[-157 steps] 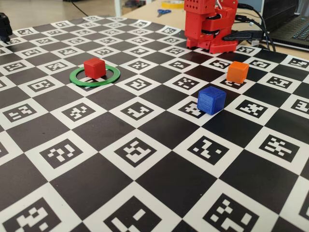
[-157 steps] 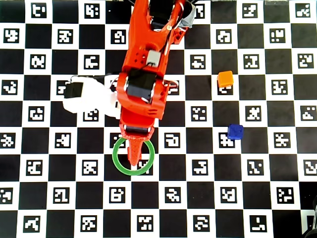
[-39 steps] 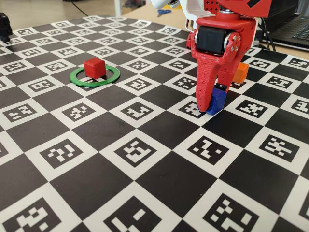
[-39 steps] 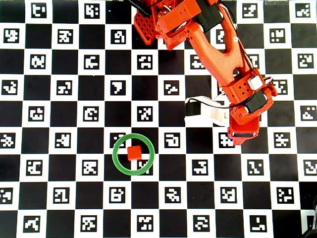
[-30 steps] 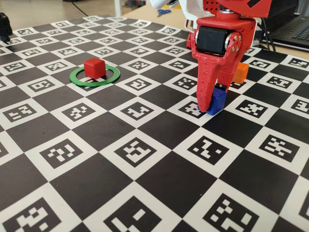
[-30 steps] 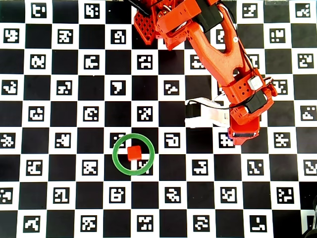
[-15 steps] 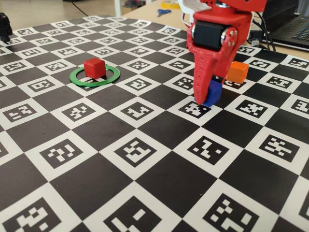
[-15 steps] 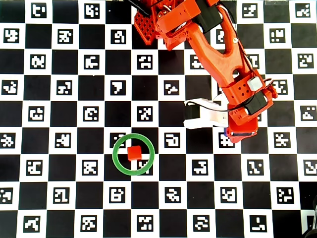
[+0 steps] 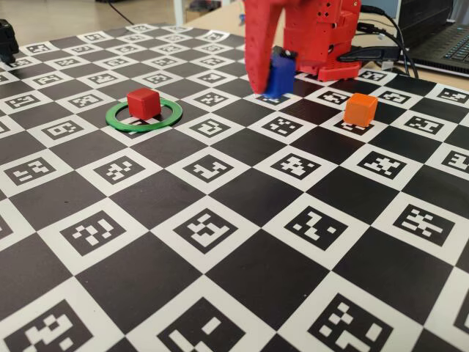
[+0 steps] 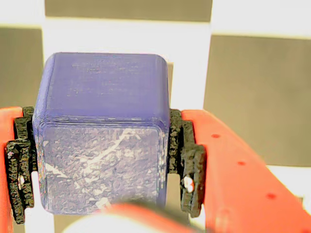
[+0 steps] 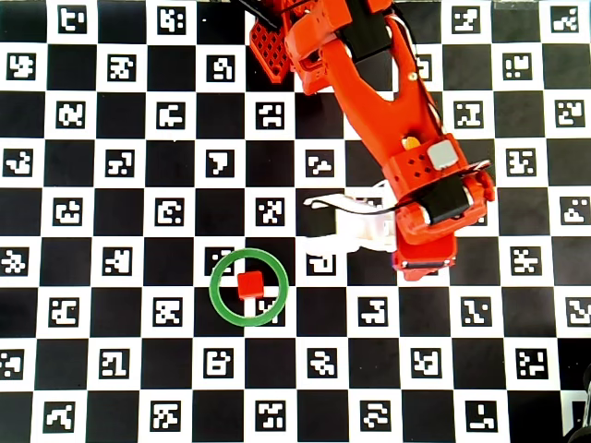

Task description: Grab the red cube then put it in the green circle then put the blue cube on top and finally the orange cube on top

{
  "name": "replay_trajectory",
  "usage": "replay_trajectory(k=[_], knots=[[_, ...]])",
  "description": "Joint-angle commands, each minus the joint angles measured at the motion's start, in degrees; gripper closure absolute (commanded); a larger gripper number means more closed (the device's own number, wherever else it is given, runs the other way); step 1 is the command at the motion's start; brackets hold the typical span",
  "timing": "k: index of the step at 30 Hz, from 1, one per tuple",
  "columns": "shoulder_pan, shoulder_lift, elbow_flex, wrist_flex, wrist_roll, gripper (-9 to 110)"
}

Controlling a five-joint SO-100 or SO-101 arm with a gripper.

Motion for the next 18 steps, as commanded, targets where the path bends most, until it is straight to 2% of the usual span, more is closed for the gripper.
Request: replay_trajectory(k=[1,10,18], knots=[[5.19,7.21,-5.89,3.96,-6.59,97],[18.46,7.38,-9.23,4.92,-13.01,97],[25.58,5.10,-10.55,4.31,-17.05,98]])
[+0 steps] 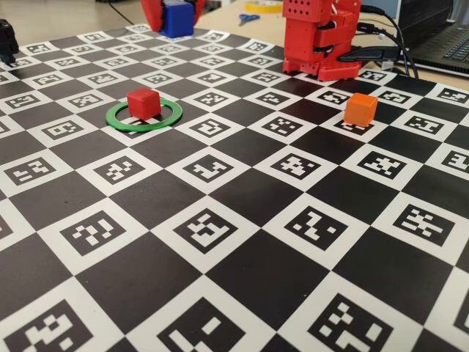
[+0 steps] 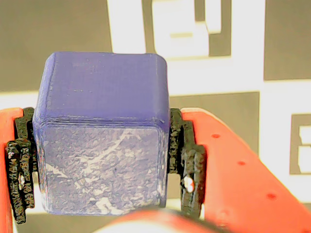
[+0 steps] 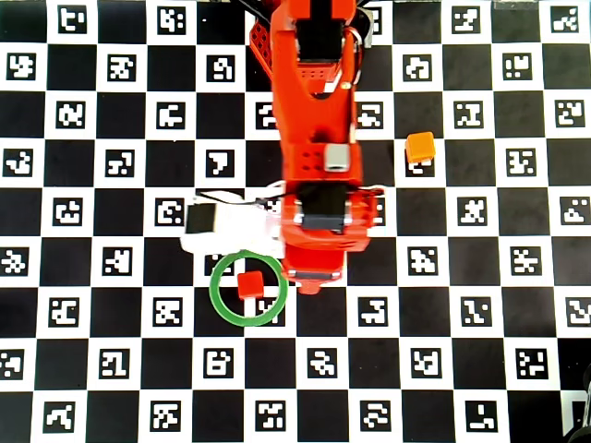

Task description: Grab the red cube then put it in the green circle then put the blue cube on top and finally the orange cube on top

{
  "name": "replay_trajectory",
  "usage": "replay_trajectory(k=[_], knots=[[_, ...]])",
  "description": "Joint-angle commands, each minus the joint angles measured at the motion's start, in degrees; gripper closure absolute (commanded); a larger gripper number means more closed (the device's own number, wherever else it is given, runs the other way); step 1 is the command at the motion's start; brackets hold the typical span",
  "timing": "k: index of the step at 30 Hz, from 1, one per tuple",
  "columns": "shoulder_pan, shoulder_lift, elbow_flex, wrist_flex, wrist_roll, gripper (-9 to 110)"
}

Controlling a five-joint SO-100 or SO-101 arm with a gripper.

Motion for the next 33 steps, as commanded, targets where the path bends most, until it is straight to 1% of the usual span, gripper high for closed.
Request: replay_trajectory(k=[1,7,15,23,26,33], knots=[[3.34,3.25,-5.01,-0.18,-2.02,98],[5.54,1.14,-4.75,-0.88,-5.27,99],[6.06,-1.93,-4.57,-3.16,-12.66,100],[7.82,-4.48,-2.64,-8.26,-16.61,100],[9.05,-4.48,0.09,-11.87,-16.44,100],[9.58,-4.83,5.89,-15.82,-17.23,100]])
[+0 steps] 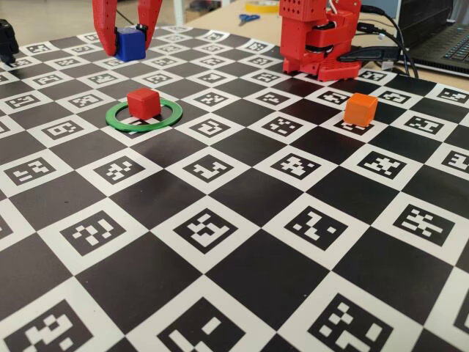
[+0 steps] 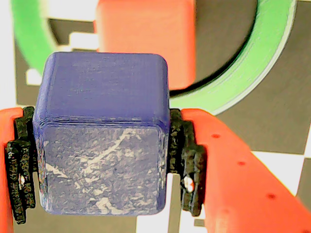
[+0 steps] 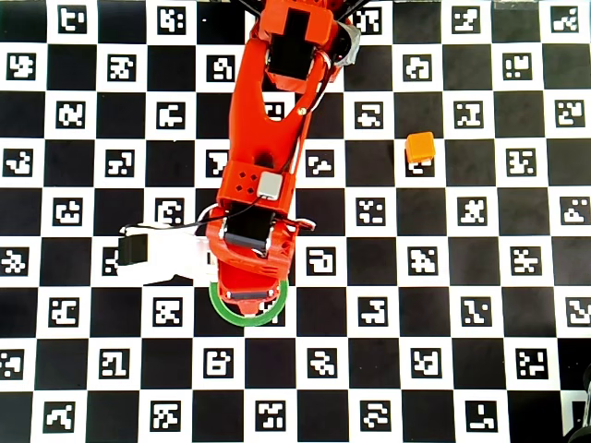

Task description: Grab the red cube then put it in the green circle then put the blue cube on top and finally the orange cube on top

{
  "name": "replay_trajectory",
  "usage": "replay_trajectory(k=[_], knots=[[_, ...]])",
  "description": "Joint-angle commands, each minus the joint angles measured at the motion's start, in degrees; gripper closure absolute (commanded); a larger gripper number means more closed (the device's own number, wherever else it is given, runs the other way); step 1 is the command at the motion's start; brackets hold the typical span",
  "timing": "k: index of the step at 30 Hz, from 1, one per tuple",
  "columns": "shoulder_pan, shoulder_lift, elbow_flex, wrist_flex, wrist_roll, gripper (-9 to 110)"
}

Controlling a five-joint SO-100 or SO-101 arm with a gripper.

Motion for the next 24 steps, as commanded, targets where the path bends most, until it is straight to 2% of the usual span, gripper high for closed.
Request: replay_trajectory(k=[1,24], knots=[[0.62,1.67,0.53,-2.02,-0.26,100],[-0.53,0.70,7.12,-7.03,0.18,100]])
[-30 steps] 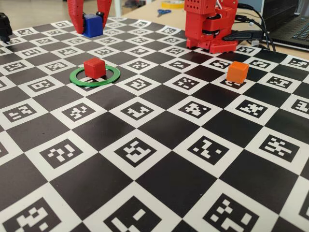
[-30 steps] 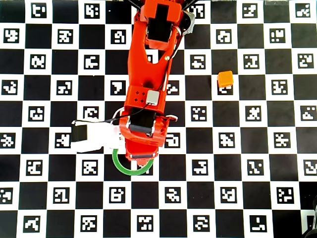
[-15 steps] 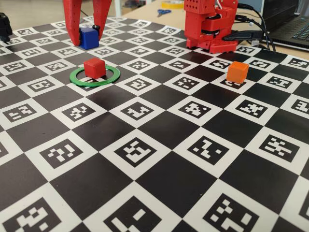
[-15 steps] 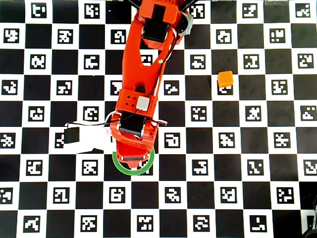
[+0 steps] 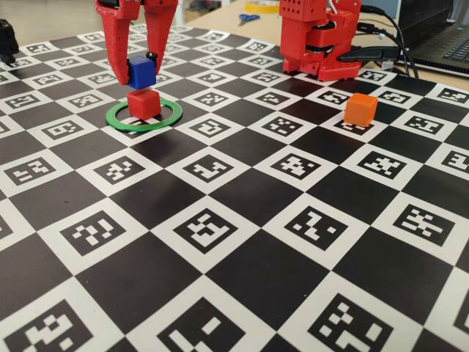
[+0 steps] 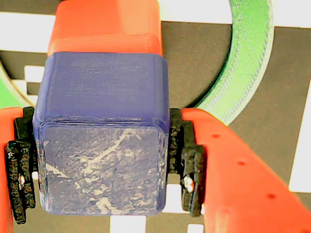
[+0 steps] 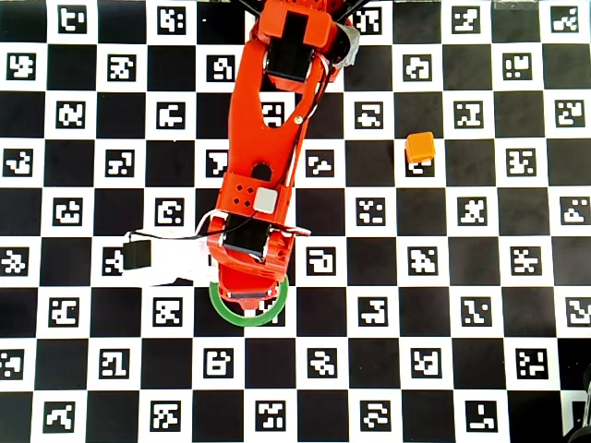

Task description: Grab the red cube then put it in the green circle then put the blue cube on top and finally the orange cube on top

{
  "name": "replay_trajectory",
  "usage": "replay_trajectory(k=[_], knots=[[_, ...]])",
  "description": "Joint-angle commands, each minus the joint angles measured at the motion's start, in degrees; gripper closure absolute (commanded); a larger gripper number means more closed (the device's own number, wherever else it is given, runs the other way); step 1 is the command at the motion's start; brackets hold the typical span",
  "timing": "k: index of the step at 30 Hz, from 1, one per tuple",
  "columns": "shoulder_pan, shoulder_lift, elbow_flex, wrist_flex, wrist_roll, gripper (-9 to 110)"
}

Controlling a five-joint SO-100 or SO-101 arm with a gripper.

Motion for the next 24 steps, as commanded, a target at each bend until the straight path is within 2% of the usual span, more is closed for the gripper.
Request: replay_trajectory(k=[1,24], knots=[[-0.62,1.76,-0.44,-0.79,0.26,100],[-0.97,1.49,1.14,-2.02,0.88,99]])
